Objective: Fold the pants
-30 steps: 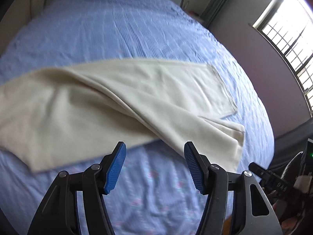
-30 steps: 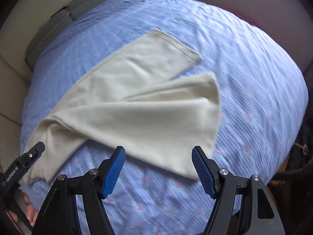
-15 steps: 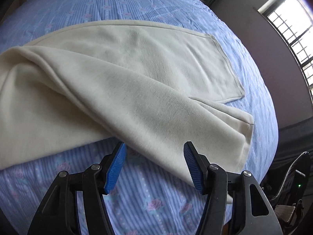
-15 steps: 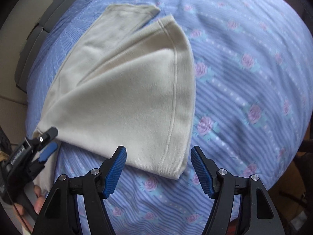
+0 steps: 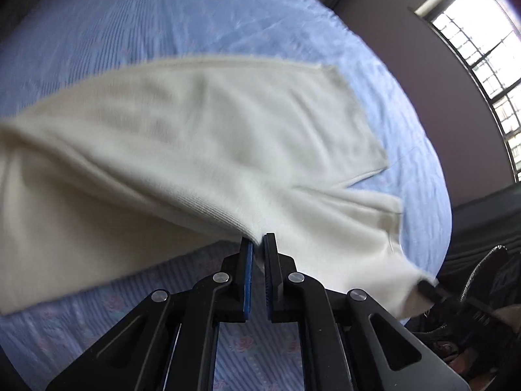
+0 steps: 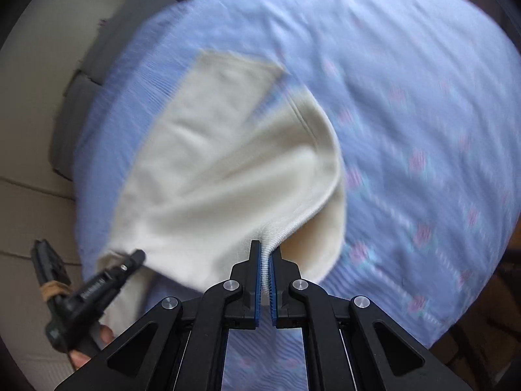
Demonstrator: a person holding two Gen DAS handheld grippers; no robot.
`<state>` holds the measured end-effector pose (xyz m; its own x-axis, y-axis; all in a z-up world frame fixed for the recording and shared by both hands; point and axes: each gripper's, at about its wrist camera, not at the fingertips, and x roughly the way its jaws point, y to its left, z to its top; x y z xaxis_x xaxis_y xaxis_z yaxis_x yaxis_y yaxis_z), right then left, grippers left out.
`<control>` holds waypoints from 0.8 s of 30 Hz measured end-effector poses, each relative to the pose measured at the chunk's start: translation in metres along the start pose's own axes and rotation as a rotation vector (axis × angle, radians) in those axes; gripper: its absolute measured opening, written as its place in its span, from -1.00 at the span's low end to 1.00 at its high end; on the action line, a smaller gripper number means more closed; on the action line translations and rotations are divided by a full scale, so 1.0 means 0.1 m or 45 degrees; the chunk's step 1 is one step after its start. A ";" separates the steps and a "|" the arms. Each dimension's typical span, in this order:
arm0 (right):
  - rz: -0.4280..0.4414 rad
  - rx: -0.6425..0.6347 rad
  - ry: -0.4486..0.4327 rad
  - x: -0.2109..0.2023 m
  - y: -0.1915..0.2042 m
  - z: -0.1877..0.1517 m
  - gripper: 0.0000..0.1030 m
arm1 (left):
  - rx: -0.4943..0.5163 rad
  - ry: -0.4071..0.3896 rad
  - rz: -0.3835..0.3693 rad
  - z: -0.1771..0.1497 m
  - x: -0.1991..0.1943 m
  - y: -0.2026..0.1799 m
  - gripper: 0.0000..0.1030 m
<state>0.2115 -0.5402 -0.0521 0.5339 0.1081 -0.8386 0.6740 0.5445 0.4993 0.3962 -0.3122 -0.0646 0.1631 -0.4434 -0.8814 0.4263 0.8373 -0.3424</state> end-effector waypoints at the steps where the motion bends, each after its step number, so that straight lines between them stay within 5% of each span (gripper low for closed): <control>1: 0.029 -0.028 -0.047 -0.13 0.11 0.10 -0.90 | 0.032 -0.052 0.000 0.11 -0.15 -0.09 -0.85; 7: 0.113 -0.153 -0.276 -0.43 0.66 0.96 -0.90 | 0.095 -0.203 0.016 0.86 -0.40 -0.29 -0.86; 18: 0.133 -0.257 -0.191 0.68 1.15 2.38 -0.90 | 0.185 -0.292 0.118 1.97 0.07 -0.37 -0.96; 19: 0.136 -0.262 -0.173 0.78 1.19 2.48 -0.91 | 0.205 -0.294 0.116 1.97 0.08 -0.37 -0.90; 22: 0.122 -0.269 -0.123 1.02 1.21 2.71 -0.91 | 0.337 -0.249 0.071 2.09 0.25 -0.41 -0.16; 24: 0.117 -0.258 -0.098 1.14 1.17 2.78 -0.91 | 0.435 -0.167 0.007 2.18 0.40 -0.41 -0.09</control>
<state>0.4935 -0.6956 -0.0283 0.6310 0.1057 -0.7686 0.5086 0.6917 0.5127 0.5792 -0.4346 -0.0149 0.2692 -0.4949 -0.8262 0.6941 0.6944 -0.1898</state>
